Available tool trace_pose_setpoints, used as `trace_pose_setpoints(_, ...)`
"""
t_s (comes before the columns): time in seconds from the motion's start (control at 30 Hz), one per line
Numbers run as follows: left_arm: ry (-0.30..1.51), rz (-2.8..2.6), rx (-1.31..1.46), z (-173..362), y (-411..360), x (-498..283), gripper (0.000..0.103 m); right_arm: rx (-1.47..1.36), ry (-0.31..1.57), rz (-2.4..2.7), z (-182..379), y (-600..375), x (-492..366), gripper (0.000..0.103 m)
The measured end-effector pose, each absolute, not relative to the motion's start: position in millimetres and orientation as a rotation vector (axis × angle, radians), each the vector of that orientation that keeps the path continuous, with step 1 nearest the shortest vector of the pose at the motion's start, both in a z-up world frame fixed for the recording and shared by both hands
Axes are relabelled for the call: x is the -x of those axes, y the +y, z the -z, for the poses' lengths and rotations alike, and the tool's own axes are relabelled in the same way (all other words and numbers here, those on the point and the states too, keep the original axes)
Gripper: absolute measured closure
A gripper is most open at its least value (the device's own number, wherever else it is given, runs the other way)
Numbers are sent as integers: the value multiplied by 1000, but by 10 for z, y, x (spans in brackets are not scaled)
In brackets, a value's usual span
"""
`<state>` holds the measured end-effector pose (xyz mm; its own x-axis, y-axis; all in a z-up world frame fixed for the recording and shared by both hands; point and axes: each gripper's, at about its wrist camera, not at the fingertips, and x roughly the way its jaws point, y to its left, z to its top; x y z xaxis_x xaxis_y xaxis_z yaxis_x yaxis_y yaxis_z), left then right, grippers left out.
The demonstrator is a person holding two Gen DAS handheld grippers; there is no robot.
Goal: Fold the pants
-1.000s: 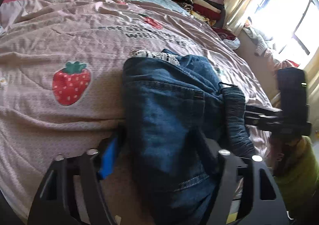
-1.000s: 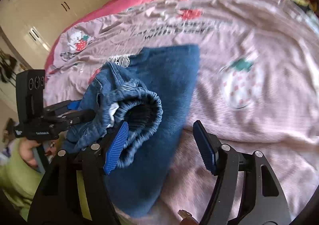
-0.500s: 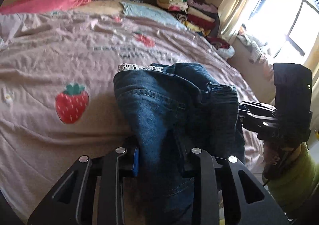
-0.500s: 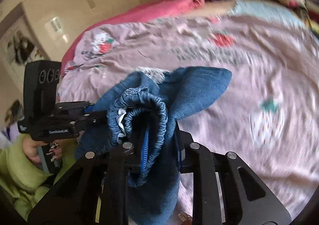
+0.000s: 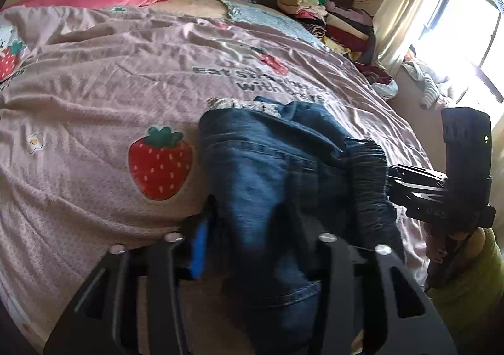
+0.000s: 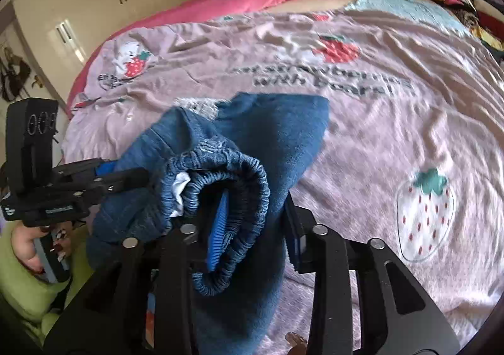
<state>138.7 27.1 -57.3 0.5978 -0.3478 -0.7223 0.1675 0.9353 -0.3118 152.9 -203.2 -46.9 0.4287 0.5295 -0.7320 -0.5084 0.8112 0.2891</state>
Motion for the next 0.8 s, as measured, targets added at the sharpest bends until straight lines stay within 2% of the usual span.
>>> trace_pose_setpoints(0.1, 887, 293, 239, 578, 304, -1373, 50, -14, 914, -628, 436, -2044, -1488, 63)
trace_pose_setpoints(0.13, 885, 290, 240, 561, 308, -1353, 44, -11, 906, -627, 408, -2054, -1468, 61)
trace_pose_setpoints(0.2, 880, 284, 247, 505, 323, -1294, 35, -4, 878, -619, 322, -2084, -1394, 48)
trace_pose_setpoints(0.23, 874, 279, 253, 472, 334, -1257, 30, 3, 866, -610, 281, -2098, -1358, 45)
trace_pose_setpoints(0.4, 826, 245, 243, 253, 392, -1034, 24, 24, 768, -602, -12, -2195, -1081, 23)
trace_pose_setpoints(0.43, 815, 229, 239, 207, 408, -972, 10, 39, 735, -594, -90, -2216, -997, 20)
trace_pose_setpoints(0.47, 807, 217, 235, 177, 416, -931, 5, 46, 714, -589, -141, -2229, -947, 18)
trace_pose_setpoints(0.67, 768, 160, 200, -48, 453, -620, 5, 91, 600, -553, -434, -2338, -600, 9)
trace_pose_setpoints(0.8, 755, 158, 191, -157, 406, -442, 5, 81, 604, -536, -473, -2396, -458, 9)
